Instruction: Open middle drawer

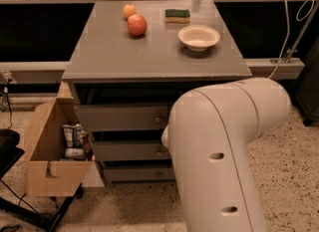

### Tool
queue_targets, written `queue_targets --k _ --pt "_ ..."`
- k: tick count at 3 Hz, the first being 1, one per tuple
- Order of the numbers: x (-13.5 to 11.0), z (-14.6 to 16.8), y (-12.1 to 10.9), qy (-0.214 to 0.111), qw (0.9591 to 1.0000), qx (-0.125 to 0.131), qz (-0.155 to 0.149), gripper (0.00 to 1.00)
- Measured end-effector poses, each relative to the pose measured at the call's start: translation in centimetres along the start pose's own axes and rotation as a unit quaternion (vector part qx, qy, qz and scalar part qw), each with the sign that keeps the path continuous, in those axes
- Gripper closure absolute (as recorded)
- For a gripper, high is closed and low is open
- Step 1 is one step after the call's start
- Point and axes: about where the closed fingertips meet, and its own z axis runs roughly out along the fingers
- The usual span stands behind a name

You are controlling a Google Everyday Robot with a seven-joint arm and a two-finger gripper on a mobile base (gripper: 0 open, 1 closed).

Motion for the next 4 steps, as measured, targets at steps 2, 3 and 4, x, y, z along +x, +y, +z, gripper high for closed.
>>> queue_targets --k 2,3,4 --pt "0.02 -0.28 -0.08 0.000 1.0000 0.000 0.000 0.83" --pt "0.03 -0.45 -0.12 0.000 1.0000 0.000 0.000 0.60" --pt "0.04 -0.50 -0.14 0.000 1.0000 0.000 0.000 0.36"
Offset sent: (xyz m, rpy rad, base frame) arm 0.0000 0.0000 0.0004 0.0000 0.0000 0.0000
